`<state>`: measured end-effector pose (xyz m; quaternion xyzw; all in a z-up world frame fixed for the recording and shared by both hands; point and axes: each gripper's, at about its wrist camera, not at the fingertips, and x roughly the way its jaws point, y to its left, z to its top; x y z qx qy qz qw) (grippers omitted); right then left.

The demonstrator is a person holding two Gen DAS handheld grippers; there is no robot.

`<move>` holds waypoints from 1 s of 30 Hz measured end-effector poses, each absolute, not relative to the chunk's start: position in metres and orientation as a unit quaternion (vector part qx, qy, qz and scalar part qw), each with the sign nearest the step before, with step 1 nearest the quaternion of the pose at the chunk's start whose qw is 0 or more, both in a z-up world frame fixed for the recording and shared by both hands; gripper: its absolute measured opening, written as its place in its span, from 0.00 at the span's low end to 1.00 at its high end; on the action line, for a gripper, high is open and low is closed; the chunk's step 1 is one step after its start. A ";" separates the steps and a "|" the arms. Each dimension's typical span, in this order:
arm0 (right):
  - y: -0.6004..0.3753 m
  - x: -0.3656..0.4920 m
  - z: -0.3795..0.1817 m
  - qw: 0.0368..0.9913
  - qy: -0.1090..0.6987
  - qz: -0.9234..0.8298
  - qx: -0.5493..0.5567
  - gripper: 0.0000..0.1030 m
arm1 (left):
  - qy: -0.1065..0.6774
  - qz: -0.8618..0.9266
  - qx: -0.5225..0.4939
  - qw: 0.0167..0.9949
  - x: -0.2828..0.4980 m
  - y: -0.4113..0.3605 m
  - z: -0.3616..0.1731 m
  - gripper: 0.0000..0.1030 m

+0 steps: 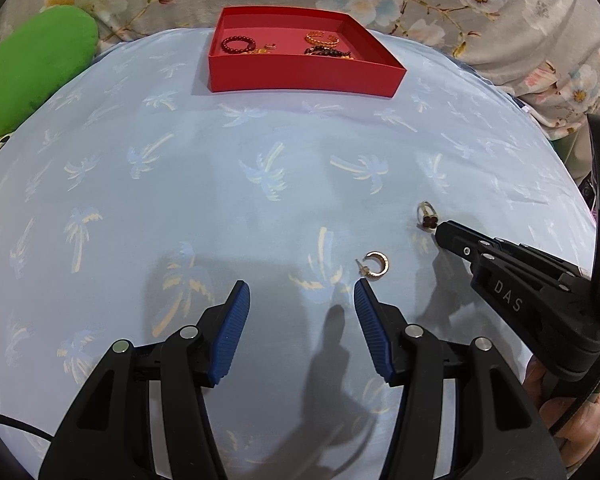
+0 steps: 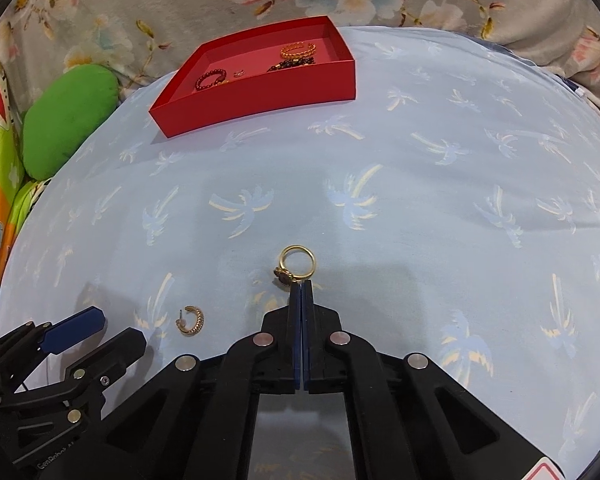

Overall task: Organize jewelry
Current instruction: 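Grasp the gold ring with the right gripper, then grasp the second gold hoop earring with the left gripper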

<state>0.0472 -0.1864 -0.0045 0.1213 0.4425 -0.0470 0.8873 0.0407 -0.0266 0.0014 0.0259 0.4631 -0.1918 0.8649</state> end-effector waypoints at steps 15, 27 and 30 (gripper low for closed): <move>-0.183 0.063 -0.001 0.890 0.439 -0.036 0.118 0.36 | 0.464 -0.187 0.028 0.865 0.045 -0.031 0.002 0.50; -0.203 0.052 -0.004 0.888 0.437 -0.058 0.131 0.12 | 0.467 -0.212 0.031 0.858 0.042 -0.047 0.001 0.50; -0.208 0.047 -0.002 0.888 0.434 -0.061 0.137 0.12 | 0.468 -0.217 0.030 0.856 0.042 -0.054 -0.001 0.50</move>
